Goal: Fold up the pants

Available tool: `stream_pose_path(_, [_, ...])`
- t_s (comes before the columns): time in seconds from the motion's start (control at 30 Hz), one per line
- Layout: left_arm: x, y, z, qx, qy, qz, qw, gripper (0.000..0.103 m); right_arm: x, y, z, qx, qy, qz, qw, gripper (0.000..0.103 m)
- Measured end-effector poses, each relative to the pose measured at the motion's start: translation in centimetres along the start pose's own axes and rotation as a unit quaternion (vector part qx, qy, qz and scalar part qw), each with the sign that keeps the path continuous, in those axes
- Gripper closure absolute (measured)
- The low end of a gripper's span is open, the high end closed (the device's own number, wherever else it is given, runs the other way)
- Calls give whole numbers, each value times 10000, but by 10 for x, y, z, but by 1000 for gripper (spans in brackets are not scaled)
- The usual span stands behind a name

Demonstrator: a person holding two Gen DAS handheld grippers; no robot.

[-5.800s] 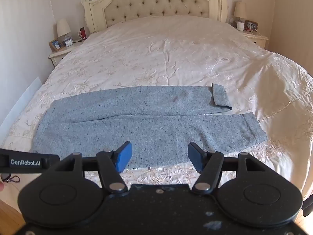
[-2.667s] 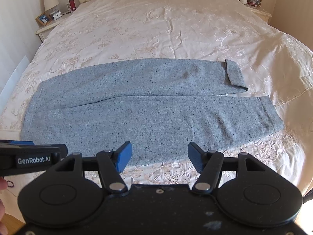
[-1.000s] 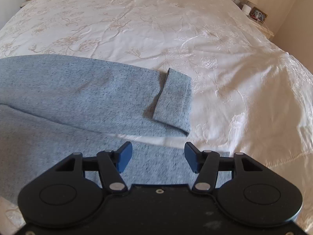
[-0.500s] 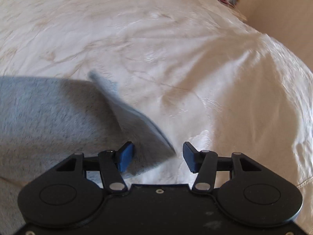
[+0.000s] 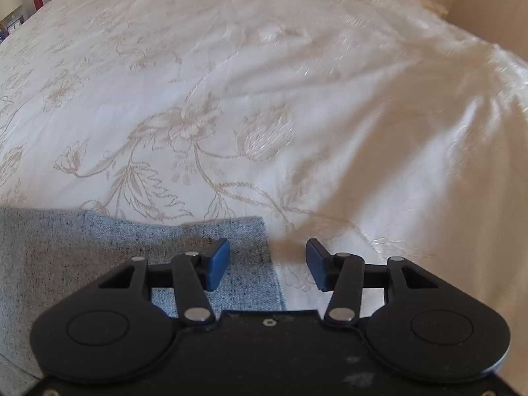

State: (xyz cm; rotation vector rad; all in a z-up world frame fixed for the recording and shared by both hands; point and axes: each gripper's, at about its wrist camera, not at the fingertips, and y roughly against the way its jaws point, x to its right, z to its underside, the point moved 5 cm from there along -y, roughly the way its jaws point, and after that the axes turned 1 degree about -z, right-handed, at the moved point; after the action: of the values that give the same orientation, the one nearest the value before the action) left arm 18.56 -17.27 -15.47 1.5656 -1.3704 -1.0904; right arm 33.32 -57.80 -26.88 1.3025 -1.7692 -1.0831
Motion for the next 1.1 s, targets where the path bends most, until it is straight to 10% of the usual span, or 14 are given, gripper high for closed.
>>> stream_pose_path(0.23, [-2, -3, -1, 60, 65, -64, 9999, 36, -15, -7, -2, -249, 276, -415, 9984, 95])
stream_pose_path(0.47, [-6, -1, -6, 262, 104, -77, 9996, 36, -26, 31, -42, 842, 638, -98, 9944, 96])
stream_pose_path(0.73, [-17, -5, 3, 221, 103, -104, 9996, 36, -28, -3, -45, 483, 772, 497, 9946, 90])
stream_pose_path(0.9, [-22, -6, 13, 178, 21, -26, 9998, 36, -11, 58, -11, 829, 144, 87, 9964, 84])
stream_pose_path(1.1, [-18, -10, 30, 71, -264, 150, 9995, 36, 7, 96, 83, 110, -127, -292, 9994, 83])
